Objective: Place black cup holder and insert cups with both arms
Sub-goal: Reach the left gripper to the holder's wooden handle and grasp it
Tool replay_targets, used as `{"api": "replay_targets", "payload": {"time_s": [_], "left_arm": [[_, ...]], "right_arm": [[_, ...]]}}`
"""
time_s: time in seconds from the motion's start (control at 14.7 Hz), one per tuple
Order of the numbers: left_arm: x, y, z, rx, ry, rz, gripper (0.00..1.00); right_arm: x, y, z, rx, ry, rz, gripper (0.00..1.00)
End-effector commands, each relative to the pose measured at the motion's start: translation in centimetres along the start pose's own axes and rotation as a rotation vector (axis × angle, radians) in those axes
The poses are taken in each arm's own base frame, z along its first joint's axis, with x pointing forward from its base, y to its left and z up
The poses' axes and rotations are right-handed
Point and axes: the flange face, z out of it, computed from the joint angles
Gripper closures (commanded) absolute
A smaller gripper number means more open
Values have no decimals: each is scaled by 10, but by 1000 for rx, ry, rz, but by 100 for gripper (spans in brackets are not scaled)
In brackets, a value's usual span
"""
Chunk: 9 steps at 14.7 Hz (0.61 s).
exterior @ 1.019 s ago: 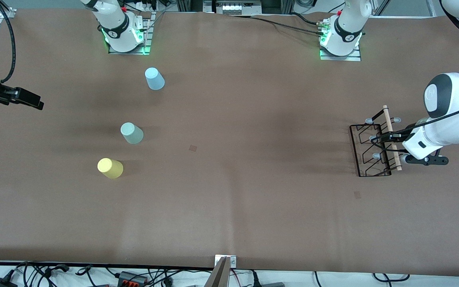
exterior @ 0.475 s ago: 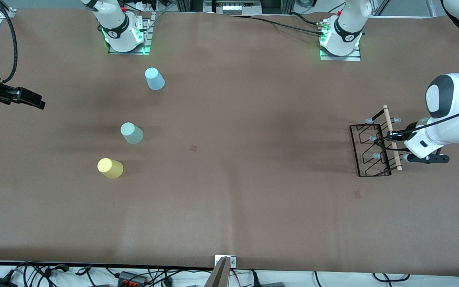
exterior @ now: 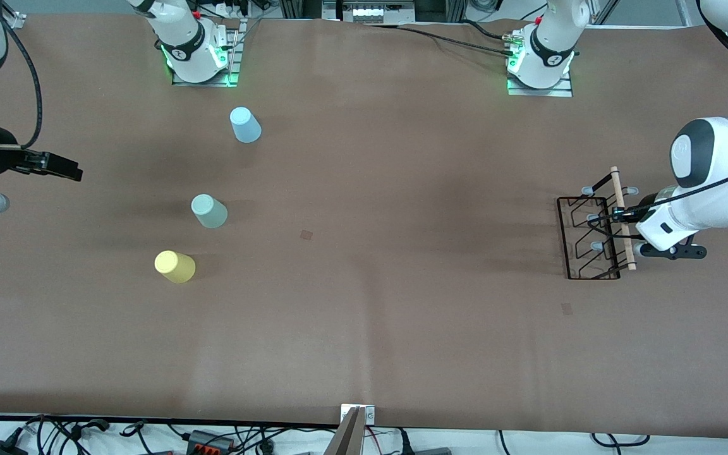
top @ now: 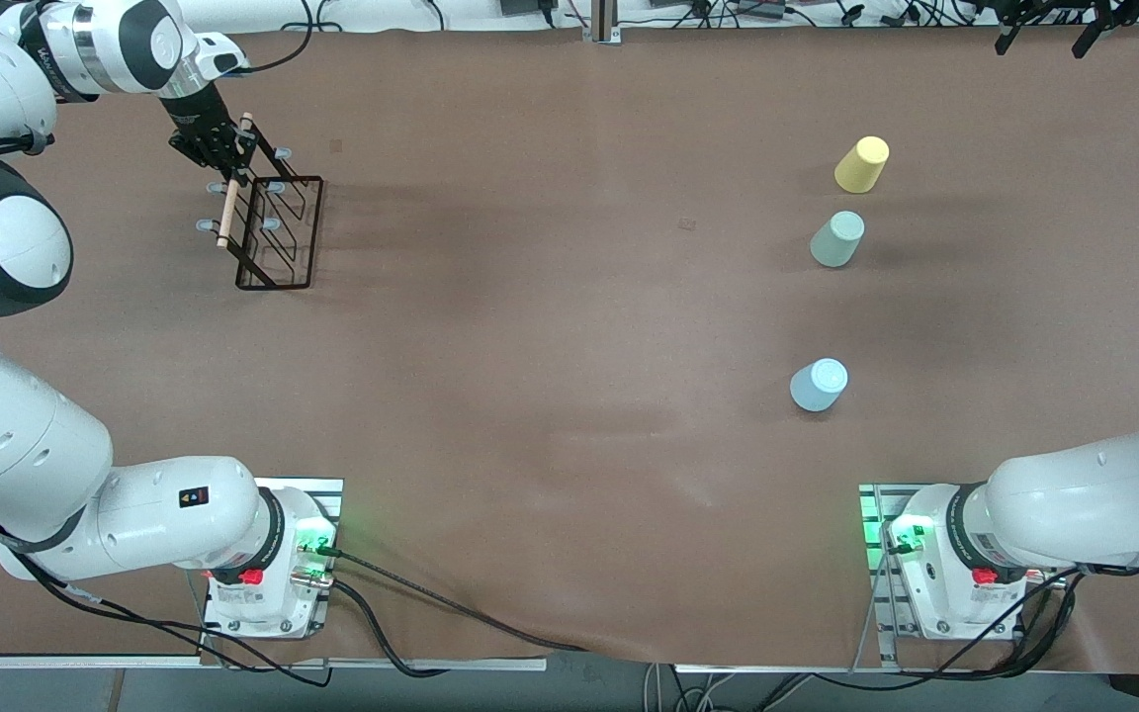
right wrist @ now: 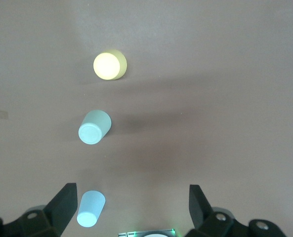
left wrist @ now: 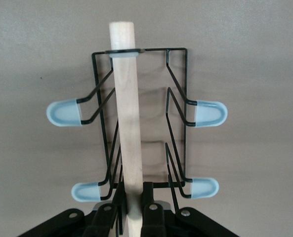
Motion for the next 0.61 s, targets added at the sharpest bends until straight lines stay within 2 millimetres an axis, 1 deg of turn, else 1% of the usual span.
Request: {"api": "replay_targets", "payload": {"time_s": [0.0,0.07,0.14,0.2,0.27,0.34,0.41,0.48,0.54], "left_arm": [[3,1,-16,18,29,21,99],[2,6,-25,18,21,29,99],[4,14,-45,12,10,36,99],[4,26,-65,11,-6,46,99],[5,45,-83,9,-10,68,99],[5,65,-97,8,-1,78,99],[5,83,-108,9,10,84,99],[5,107,-117,8,23,114,99],[3,135,-117,5,16,144,99]], "right_arm": [[-5,-3,2,6,-36,-11,0],[-5,-3,3,6,-37,-11,0],[-5,-5,5,7,-44,-10,0],[-5,-7,8,5,-49,-13,0],[-7,-16,14,0,-57,-28,0],[-9,-19,23,-1,-61,-27,0],[-10,-22,27,1,-43,-27,0],[-11,-24,34,2,-25,-31,0],[-12,-25,43,6,-5,-32,0]]}}
